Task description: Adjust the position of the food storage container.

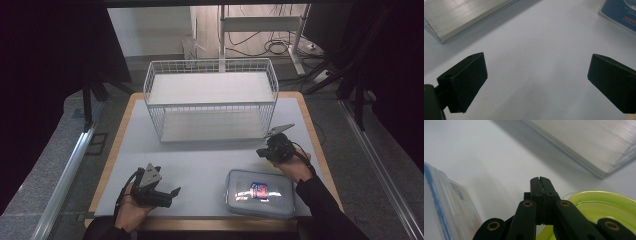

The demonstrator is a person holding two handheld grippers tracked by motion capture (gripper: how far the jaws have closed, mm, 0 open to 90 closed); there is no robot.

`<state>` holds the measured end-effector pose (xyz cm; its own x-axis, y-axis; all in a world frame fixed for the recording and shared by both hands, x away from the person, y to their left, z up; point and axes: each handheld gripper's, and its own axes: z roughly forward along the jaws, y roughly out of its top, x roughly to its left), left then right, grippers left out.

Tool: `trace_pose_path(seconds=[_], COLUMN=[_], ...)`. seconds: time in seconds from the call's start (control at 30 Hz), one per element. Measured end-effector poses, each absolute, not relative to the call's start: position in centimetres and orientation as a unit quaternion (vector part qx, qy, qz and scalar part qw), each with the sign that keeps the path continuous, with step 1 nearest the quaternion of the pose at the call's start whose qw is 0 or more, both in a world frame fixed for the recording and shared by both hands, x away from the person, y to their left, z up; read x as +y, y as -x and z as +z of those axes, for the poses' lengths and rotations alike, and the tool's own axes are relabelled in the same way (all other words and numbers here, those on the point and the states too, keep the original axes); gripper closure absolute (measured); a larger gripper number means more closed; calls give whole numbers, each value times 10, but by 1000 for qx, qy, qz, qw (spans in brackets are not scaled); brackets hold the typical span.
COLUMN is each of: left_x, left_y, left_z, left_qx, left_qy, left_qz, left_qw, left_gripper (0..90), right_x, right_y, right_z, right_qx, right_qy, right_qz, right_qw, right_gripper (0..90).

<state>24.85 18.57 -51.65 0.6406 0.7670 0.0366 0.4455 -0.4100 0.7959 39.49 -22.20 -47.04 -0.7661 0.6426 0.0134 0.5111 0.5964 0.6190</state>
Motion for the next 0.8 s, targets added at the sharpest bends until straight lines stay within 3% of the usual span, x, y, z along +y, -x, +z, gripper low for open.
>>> trace_pose_path(seconds=[0.5, 0.8], left_x=[186, 181], left_y=[-249, -250], left_z=[-516, -512], left_qx=[380, 386], left_qy=[-809, -799], left_qz=[192, 147], left_qw=[406, 437], left_gripper=[28, 25], right_x=[-253, -264], right_y=[-395, -359], right_z=[-468, -454], right_qx=[869, 852], right_qy=[-362, -363], right_qz=[315, 356], right_qw=[120, 127], right_gripper=[899, 899])
